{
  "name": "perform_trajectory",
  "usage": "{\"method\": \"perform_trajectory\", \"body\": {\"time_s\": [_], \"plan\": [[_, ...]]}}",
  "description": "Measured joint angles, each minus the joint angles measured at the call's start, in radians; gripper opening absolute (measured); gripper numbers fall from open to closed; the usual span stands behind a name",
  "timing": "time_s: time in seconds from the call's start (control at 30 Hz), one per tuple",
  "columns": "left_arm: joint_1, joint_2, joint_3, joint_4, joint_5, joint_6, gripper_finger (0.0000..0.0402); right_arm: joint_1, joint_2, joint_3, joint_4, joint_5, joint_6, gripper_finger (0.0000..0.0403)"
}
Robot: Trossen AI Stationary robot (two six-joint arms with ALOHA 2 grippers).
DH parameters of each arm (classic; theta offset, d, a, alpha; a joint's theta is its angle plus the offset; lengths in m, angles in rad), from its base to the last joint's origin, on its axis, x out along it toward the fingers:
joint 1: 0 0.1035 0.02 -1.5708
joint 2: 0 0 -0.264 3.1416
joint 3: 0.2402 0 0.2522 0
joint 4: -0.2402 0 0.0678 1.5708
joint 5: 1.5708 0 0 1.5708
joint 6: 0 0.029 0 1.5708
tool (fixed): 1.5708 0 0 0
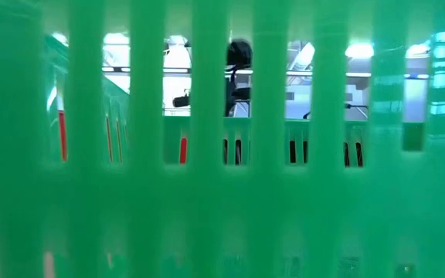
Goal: Stack baskets on shelf by color
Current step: Put the top red bin on the shelf
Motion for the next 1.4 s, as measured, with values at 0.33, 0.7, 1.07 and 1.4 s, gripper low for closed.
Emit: {"method": "perform_trajectory", "body": {"time_s": [0.33, 0.7, 1.07, 1.4], "plan": [[-0.053, 0.000, 0.069, 0.109, -0.283, -0.500, 0.0095, -0.024, 0.000, 0.000, 0.001, 0.045, -0.021, 0.0163], [-0.021, -0.022, 0.394, -0.344, -0.205, -1.326, 0.0004, -0.166, -0.001, -0.091, -0.050, 0.125, 0.001, 0.0085], [-0.047, -0.423, 0.189, -0.488, -0.325, -1.895, 0.0001, -0.196, -0.001, -0.324, -0.016, -0.056, -0.125, 0.0012], [-0.297, -0.769, -0.119, -0.492, -0.643, -2.334, 0.0000, 0.097, 0.000, -0.578, 0.364, -0.319, -0.197, 0.0003]]}}
